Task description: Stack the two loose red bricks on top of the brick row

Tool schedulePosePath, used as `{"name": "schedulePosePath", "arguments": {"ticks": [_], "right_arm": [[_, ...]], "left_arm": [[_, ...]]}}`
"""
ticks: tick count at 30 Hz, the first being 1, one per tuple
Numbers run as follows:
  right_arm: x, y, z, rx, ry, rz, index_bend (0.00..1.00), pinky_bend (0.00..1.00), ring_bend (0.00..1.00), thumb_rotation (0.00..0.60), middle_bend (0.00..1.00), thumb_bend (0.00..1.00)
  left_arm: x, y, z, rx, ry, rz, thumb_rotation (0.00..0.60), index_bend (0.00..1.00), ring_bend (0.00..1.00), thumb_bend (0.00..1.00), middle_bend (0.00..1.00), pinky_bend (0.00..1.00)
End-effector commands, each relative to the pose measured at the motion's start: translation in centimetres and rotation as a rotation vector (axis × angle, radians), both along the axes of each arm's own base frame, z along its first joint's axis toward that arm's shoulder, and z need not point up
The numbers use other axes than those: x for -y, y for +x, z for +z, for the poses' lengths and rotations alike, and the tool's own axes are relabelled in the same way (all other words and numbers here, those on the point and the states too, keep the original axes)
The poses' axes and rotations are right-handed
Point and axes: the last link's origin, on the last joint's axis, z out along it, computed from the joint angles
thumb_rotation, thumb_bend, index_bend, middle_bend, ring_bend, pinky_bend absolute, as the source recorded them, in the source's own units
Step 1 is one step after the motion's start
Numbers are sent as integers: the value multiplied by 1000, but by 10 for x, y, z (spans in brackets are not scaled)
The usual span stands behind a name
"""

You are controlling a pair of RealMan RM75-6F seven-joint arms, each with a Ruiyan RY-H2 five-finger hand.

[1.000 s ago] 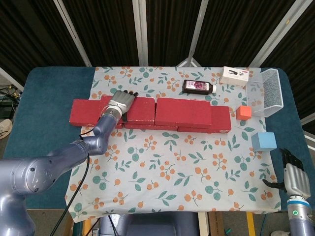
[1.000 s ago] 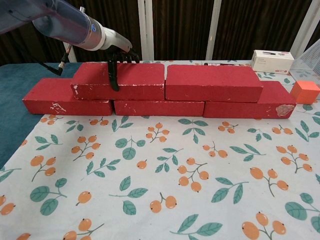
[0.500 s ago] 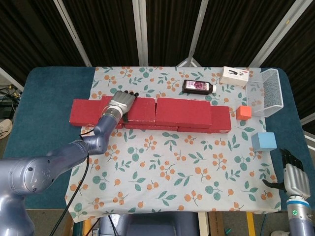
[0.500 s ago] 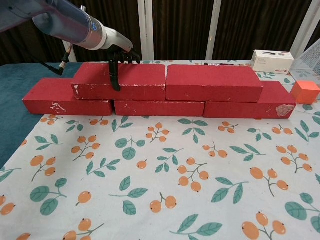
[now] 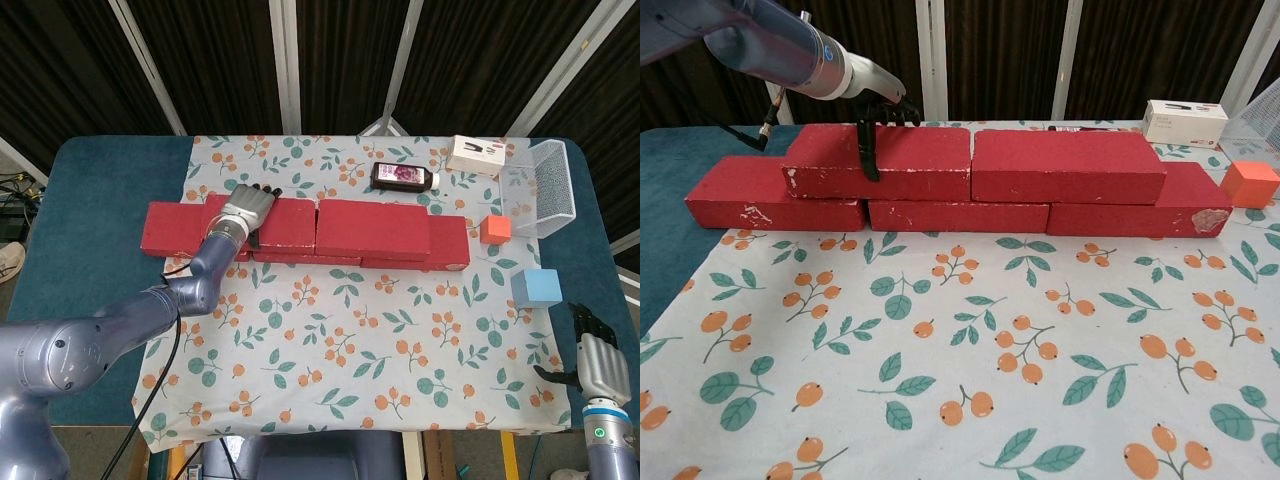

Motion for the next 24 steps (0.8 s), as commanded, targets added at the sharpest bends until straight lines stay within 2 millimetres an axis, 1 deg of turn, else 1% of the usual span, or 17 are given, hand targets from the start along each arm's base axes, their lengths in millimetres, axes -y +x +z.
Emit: {"name": "schedulePosePath", "arguments": {"ticks": [1,14,24], "right_arm": [[0,0,0,0,0,-1,7,0,0,600,9,105],[0,-1,0,-3,4,-7,7,0,0,600,9,103],[1,-1,0,-4,4,-17,7,0,0,600,9,104]], "left_arm": [[0,0,0,2,0,1,600,68,108,0,85,206],[0,-1,1,4,-3,13,600,65,58,0,66,197],[0,0,2,7,-2,14,600,51,16,0,32,180]]}}
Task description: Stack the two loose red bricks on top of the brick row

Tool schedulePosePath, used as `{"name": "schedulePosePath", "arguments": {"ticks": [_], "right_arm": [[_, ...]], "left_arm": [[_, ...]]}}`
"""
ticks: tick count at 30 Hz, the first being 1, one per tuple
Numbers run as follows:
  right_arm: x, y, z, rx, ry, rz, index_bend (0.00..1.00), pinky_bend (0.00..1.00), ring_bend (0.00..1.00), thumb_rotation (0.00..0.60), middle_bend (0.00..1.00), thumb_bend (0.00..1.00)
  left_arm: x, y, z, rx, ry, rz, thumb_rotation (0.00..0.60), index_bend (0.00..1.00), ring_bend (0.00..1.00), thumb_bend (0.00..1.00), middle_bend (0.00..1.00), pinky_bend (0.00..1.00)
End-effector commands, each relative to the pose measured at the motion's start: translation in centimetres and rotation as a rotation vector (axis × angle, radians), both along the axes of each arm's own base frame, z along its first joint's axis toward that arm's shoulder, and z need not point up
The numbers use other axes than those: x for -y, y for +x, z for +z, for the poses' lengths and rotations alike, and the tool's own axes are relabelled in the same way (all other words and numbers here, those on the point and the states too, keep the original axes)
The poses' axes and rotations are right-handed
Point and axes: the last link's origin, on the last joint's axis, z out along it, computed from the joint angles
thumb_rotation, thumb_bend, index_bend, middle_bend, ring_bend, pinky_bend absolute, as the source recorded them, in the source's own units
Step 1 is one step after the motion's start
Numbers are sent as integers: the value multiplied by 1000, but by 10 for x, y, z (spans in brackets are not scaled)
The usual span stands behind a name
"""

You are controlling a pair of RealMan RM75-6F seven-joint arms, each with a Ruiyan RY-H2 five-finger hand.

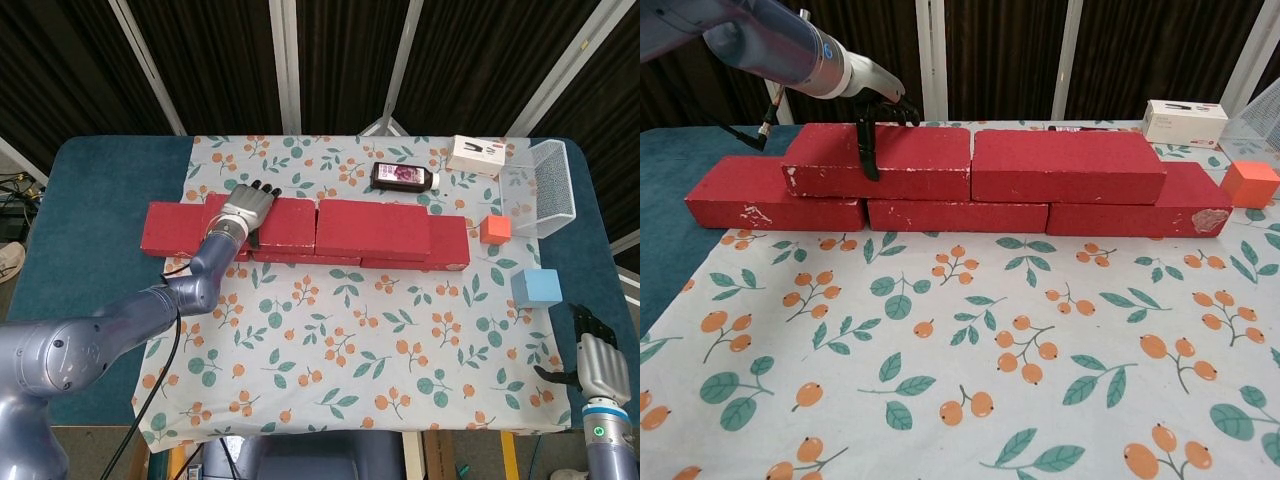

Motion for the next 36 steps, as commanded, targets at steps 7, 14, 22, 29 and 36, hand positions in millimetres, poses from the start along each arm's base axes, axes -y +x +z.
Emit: {"name": "schedulePosePath", "arguments": {"ticks": [7,14,22,29,36], "right_arm": [[0,0,0,-3,7,-2,7,0,0,600,9,104],[0,0,0,-6,5,-7,7,0,0,600,9,104],[0,0,0,-7,5,-13,7,0,0,600,9,104],[0,0,0,-5,3,-15,7,0,0,600,9,104],[0,0,0,-3,3,-17,7,0,0,600,9,104]], "left_arm": [[0,0,-1,-1,-1,-3,600,48,12,0,24,178],[1,1,-2,8,-10,2,600,37,2,0,17,171],[1,2,-1,11,-14,4,600,36,0,0,10,170],[2,3,0,10,-17,7,600,35,0,0,2,158],[3,2,0,3,-23,14,600,33,0,0,0,73]]}}
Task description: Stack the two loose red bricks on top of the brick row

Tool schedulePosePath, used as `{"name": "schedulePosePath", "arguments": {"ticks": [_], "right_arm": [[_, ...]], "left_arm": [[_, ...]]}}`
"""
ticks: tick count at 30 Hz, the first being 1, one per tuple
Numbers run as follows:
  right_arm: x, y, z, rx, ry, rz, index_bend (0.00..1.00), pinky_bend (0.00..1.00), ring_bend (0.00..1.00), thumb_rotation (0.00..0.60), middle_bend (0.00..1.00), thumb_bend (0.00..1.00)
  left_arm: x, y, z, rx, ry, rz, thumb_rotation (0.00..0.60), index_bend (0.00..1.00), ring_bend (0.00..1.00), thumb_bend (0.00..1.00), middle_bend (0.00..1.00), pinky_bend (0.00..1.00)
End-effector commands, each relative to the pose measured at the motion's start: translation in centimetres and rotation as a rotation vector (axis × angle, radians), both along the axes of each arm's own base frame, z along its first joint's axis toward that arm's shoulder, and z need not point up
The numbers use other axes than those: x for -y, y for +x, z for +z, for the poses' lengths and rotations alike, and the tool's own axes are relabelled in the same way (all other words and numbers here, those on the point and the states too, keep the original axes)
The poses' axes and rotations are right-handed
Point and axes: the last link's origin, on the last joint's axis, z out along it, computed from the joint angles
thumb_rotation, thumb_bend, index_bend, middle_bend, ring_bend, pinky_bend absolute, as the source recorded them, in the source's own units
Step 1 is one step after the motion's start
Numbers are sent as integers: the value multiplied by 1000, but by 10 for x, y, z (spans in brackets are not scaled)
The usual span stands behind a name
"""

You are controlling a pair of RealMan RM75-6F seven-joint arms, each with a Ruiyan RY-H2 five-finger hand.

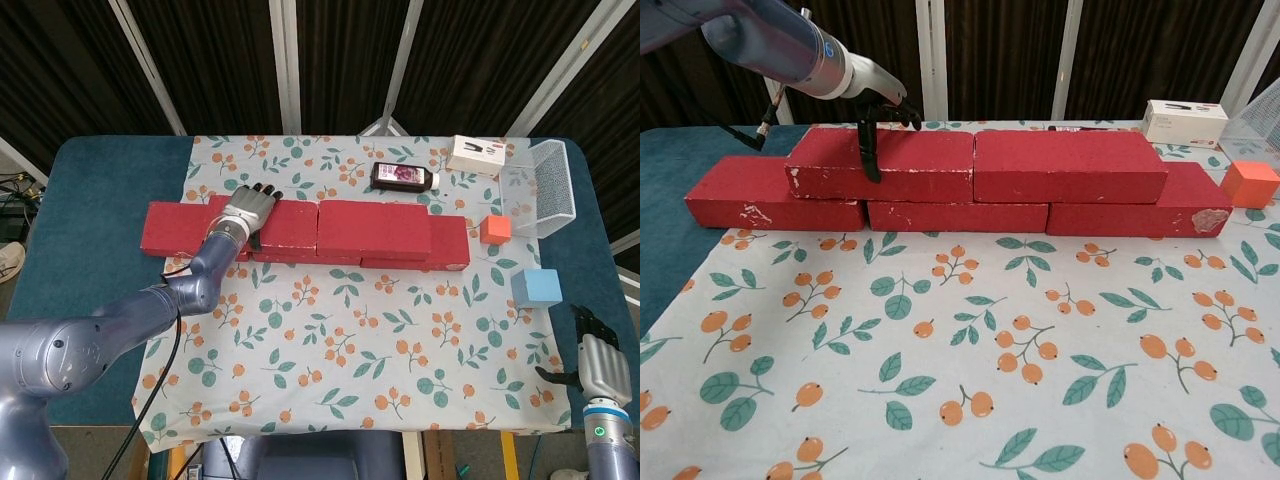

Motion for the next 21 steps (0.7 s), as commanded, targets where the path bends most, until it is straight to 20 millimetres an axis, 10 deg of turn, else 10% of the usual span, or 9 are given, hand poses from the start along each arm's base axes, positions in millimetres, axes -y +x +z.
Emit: {"name": "schedulePosePath", "arguments": {"ticks": [1,21], "right_arm": [[0,0,0,0,-1,0,7,0,0,600,9,104],[-1,1,0,-8,8,2,7,0,0,600,9,105]], "left_arm": [[0,0,0,-2,2,0,600,33,0,0,0,62],[5,13,33,0,29,-17,600,15,0,0,0,26]]}}
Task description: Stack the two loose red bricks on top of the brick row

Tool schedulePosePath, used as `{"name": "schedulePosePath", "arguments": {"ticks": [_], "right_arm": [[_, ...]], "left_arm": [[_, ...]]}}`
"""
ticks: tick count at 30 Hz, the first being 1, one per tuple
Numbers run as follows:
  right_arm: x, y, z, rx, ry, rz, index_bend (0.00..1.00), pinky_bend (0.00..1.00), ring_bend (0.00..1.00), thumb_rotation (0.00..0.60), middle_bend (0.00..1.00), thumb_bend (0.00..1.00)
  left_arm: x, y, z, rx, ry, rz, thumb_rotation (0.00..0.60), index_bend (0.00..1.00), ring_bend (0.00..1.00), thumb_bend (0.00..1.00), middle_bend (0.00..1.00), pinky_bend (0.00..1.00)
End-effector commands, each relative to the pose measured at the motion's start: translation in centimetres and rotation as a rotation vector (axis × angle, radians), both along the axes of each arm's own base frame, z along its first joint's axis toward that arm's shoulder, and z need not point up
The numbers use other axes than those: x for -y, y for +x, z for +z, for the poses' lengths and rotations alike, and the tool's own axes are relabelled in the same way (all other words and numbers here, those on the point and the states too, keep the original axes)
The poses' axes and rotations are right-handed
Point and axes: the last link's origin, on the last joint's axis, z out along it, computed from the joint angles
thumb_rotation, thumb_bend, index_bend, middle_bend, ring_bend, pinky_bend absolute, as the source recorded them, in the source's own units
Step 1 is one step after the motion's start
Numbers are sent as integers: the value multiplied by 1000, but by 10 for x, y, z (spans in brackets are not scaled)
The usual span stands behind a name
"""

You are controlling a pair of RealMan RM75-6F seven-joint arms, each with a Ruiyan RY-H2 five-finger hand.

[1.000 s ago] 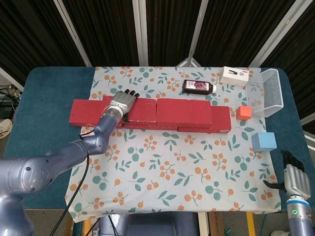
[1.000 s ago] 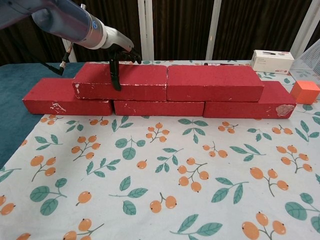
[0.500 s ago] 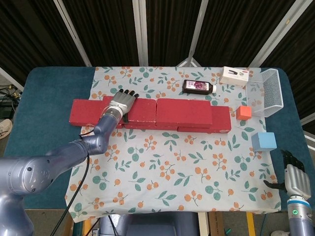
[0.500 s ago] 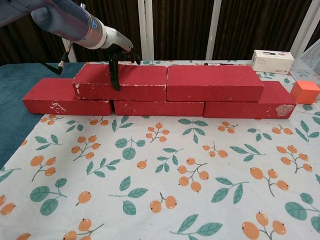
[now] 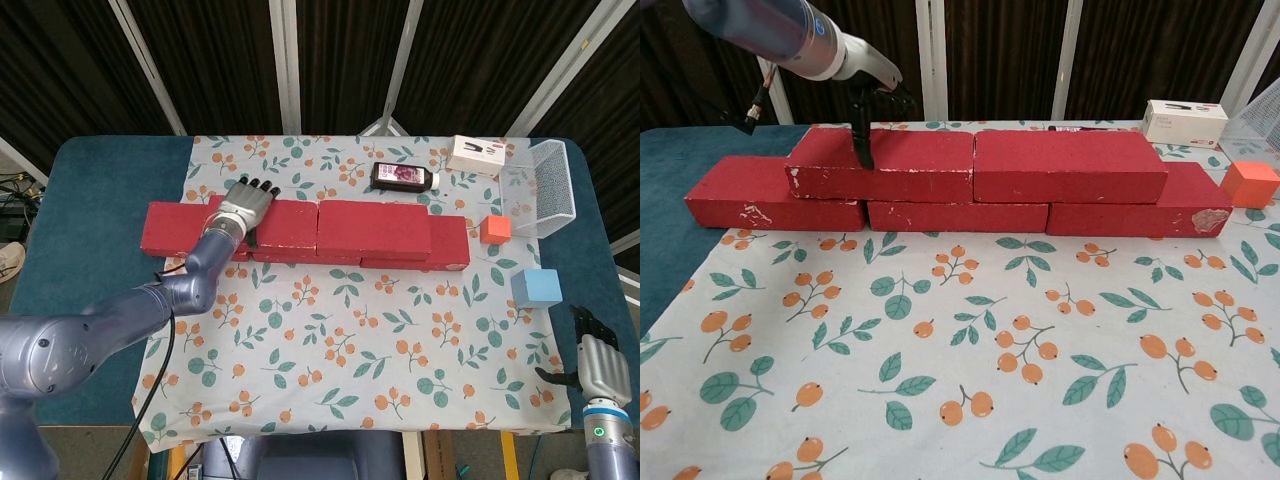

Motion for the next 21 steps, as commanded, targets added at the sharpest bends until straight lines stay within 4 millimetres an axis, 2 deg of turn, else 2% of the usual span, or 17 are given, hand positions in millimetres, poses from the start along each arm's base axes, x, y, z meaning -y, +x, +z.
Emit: {"name": "schedulePosePath", "arguments": {"ticks": [1,7,10,13,15,18,21], "right_arm": [[0,0,0,0,0,1,7,0,0,600,9,105],[-1,2,0,3,1,5,7,0,0,600,9,105],[-2,3,1,5,1,9,7,0,0,600,9,104],[-2,4,2,7,-2,17,7,0,0,600,9,104],[-3,6,3,8,-4,24,7,0,0,600,9,105],[-5,9,4,10,-13,43,7,0,0,600,9,105],[-8,13,4,10,-14,64,7,0,0,600,9,104]], "left_arm": [[2,6,18,24,21,-4,600,15,0,0,0,23],[5,-5,53,56,104,-10,600,23,0,0,65,16],[10,-22,71,90,150,7,600,62,0,0,99,29],[26,-44,90,197,198,38,600,102,2,0,130,70],[42,-62,101,280,231,50,600,117,11,0,144,92],[81,-100,115,371,271,41,600,119,15,0,146,95],[139,-149,132,425,325,36,600,127,15,0,148,96]]}}
